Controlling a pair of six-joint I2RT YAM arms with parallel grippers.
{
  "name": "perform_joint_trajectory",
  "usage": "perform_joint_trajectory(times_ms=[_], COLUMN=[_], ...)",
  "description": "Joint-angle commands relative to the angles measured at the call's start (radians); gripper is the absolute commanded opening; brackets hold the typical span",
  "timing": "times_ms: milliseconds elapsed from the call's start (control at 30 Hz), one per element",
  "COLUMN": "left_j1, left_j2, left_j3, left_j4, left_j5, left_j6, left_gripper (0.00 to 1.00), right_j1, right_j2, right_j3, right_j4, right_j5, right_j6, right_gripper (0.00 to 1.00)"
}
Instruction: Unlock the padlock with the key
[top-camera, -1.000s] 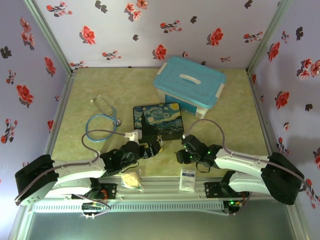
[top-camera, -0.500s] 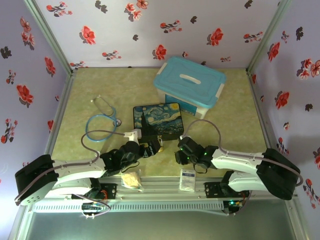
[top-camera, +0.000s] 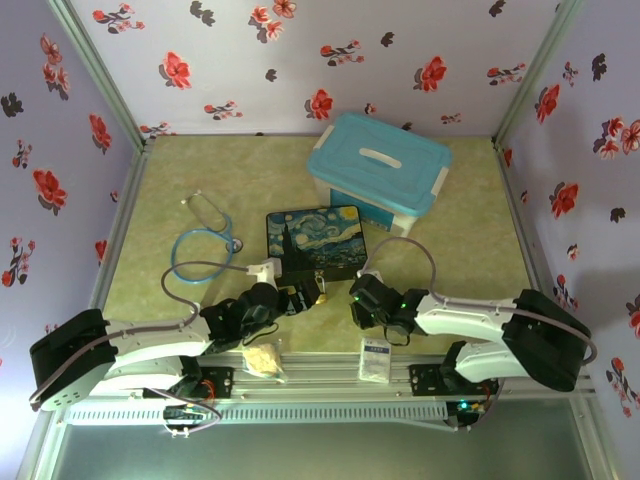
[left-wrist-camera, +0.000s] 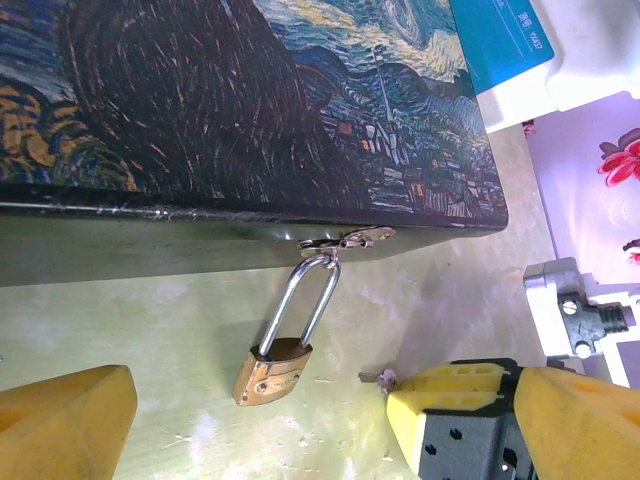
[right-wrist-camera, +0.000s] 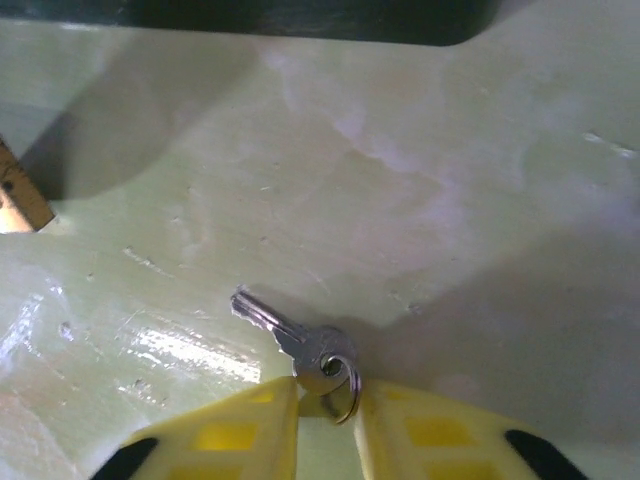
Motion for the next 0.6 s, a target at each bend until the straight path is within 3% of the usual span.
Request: perform_joint_trajectory(times_ms=[0, 100, 300, 467, 567], left_j1=[-0.007, -0.008, -0.009, -0.009, -0.011], left_j2=[-0.024, -0.027, -0.037, -0.038, -0.046], left_j3=[-0.006, -0.006, -0.005, 0.004, -0.001], left_j4=[0.007, -0.002, -0.005, 0.006, 0.032], left_j5=[-0.041, -0.044, -0.042, -0.043, -0.05], left_j6=[-0.009, -0.004, 0.017, 0.016, -0.003], left_gripper=[0.97, 0.97, 0.87, 0.86, 0.79], right_j1=[0.009, 0.008, 0.005, -0.012, -0.034], right_j2=[0.071, 0.061, 0.037, -0.02, -0.069], right_j3=[-0.027, -0.035, -0.021, -0.031, -0.05], right_j4=[0.124, 0.136, 0.132, 0.153, 0.183], right_j5=[-0.099, -0.1, -0.097, -0.112, -0.146], right_j6=[0.038, 0.045, 0.053, 0.073, 0.105], right_gripper=[0.15, 0.1, 0.0, 0.0, 0.0])
